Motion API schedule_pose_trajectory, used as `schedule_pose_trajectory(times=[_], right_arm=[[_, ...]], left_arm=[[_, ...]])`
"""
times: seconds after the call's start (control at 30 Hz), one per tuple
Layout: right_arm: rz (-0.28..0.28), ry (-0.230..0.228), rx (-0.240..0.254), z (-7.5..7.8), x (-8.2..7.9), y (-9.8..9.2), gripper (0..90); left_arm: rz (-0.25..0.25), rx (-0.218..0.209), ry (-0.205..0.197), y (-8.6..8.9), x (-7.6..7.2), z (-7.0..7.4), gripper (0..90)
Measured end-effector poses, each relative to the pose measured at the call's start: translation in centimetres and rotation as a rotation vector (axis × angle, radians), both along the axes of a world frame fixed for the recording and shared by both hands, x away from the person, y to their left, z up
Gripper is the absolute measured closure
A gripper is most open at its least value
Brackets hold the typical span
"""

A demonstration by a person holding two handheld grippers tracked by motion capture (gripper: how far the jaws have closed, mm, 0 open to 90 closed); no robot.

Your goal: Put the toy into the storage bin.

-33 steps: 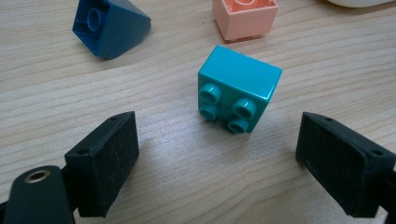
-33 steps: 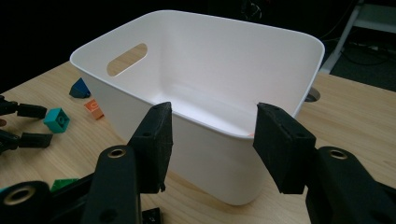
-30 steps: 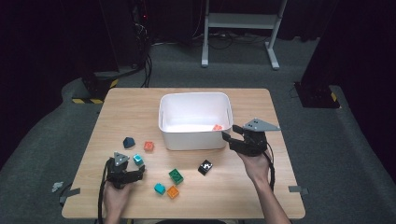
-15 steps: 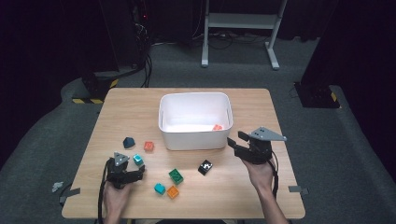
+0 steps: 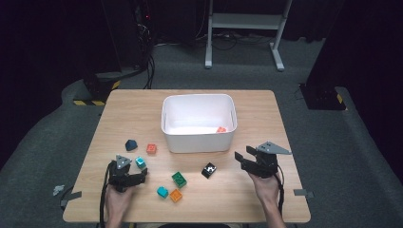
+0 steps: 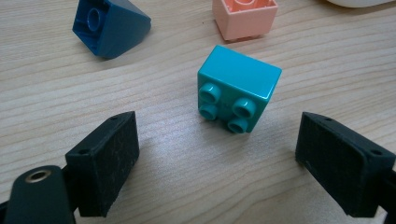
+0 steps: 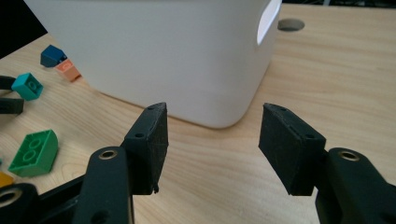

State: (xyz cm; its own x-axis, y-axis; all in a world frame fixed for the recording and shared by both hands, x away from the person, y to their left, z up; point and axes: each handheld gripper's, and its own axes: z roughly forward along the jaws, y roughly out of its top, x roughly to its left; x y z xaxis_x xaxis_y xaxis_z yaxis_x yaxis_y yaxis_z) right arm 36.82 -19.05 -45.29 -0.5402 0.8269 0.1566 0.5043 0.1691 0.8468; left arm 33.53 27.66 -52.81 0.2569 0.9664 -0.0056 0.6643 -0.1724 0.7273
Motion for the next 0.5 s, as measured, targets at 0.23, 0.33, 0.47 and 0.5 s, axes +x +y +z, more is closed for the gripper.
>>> schedule_pose_trajectory(times=[0.23,0.33,0.47,0.5], right_arm=[[0.001,0.043,-0.006,-2.4,-0.3,0.1,40.2],[0.009,0.053,-0.013,-2.9,-0.4,0.5,39.8],[0.032,0.059,-0.029,-3.5,-0.6,1.0,39.5],[0.035,0.059,-0.032,-3.7,-0.7,1.1,39.5]], left_arm=[[-0.003,0.001,0.000,0.0,0.0,0.0,13.4],[-0.003,0.001,-0.001,0.0,0.0,0.0,13.5],[-0.004,0.001,-0.001,0.0,0.0,0.0,13.6],[-0.004,0.001,-0.001,0.0,0.0,0.0,13.6]])
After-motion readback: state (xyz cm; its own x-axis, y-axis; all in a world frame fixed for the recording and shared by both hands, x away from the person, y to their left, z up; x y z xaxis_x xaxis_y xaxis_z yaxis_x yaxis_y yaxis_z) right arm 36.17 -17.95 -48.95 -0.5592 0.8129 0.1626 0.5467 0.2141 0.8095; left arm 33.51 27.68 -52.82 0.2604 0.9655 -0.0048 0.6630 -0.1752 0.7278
